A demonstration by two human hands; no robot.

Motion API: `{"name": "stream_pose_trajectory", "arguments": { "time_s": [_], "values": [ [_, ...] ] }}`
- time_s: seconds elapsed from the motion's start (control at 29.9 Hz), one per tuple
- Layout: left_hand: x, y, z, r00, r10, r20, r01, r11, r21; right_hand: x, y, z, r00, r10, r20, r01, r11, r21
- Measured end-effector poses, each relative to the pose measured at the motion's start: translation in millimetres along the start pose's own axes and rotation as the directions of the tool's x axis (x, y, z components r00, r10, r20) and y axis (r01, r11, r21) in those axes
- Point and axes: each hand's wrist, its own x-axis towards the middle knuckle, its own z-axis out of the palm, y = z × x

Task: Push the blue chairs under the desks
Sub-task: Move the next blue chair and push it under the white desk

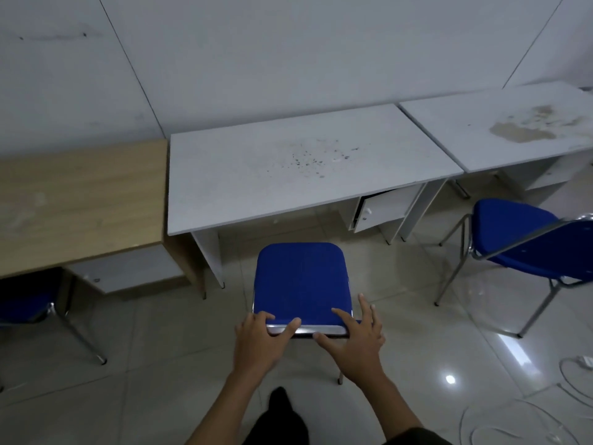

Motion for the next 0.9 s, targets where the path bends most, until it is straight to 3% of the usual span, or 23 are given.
{"name": "stream_pose_trajectory", "arguments": {
  "time_s": [0.3,0.4,0.5,0.6,0.7,0.9],
  "values": [
    [5,44,40,0.997,-0.047,-0.056,0.042,0.995,-0.090,48,35,-47,0.996,-0.010,0.090,0.013,0.999,-0.031],
    [4,48,42,0.996,-0.071,-0.057,0.065,0.993,-0.102,45,36,-46,0.990,0.115,0.076,-0.114,0.993,-0.014],
    [1,48,41,0.983,-0.186,-0.001,0.184,0.972,-0.148,37,42,-46,0.966,0.237,0.106,-0.254,0.945,0.207],
    [-4,49,43,0.956,-0.291,0.016,0.284,0.917,-0.281,45,47,-50,0.950,0.244,0.193,-0.299,0.886,0.354],
    [-5,52,46,0.945,-0.324,-0.031,0.294,0.890,-0.349,58,50,-51,0.935,0.245,0.256,-0.336,0.846,0.415],
    [18,59,49,0.932,-0.363,-0.021,0.329,0.866,-0.376,86,43,-60,0.952,0.182,0.248,-0.286,0.821,0.495]
  ]
}}
